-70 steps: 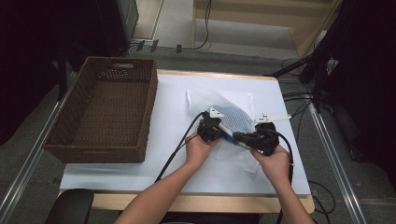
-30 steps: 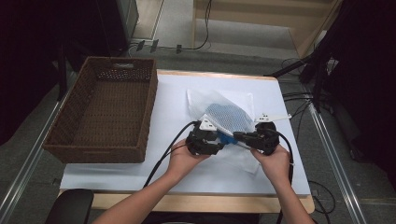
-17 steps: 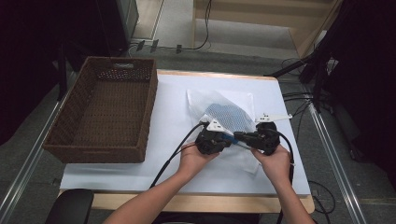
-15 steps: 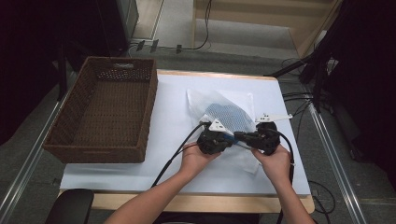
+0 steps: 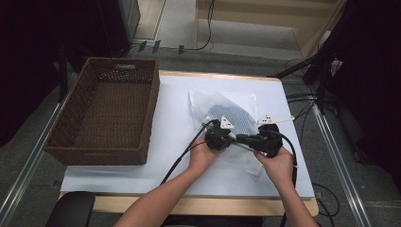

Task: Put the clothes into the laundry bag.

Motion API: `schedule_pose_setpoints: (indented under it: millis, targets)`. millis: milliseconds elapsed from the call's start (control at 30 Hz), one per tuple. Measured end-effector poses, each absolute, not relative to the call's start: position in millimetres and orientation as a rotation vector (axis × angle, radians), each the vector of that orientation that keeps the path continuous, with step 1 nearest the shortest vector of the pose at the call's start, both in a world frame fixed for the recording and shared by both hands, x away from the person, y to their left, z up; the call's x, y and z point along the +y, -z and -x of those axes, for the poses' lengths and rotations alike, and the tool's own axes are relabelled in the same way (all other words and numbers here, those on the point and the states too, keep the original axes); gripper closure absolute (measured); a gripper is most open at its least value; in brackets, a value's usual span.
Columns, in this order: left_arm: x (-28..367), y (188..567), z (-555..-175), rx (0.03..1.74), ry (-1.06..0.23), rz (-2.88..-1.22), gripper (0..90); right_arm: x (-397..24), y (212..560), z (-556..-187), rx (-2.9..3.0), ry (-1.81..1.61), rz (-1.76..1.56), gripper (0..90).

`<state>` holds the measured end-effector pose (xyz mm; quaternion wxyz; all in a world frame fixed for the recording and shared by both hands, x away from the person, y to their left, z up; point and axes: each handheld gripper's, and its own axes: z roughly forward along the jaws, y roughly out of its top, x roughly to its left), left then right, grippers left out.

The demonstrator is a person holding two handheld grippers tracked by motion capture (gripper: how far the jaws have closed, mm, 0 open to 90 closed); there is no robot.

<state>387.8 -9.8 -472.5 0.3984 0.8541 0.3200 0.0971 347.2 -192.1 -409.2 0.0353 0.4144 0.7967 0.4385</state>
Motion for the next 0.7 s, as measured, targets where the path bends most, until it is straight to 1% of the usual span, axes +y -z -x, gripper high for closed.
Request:
schedule_pose_setpoints:
  millis: [533,600,700]
  targets:
    - [0,475,-406,0.965,-0.348,-2.073,90.0,-189,413,-348,2.463,-1.332,-1.288,90.0]
    - [1,477,-409,0.984,-0.338,-2.063,90.0,-189,413,-349,2.465,-1.333,-1.291,90.0]
    - [5,478,-414,1.025,-0.277,-2.052,90.0,-188,414,-349,2.466,-1.330,-1.291,90.0]
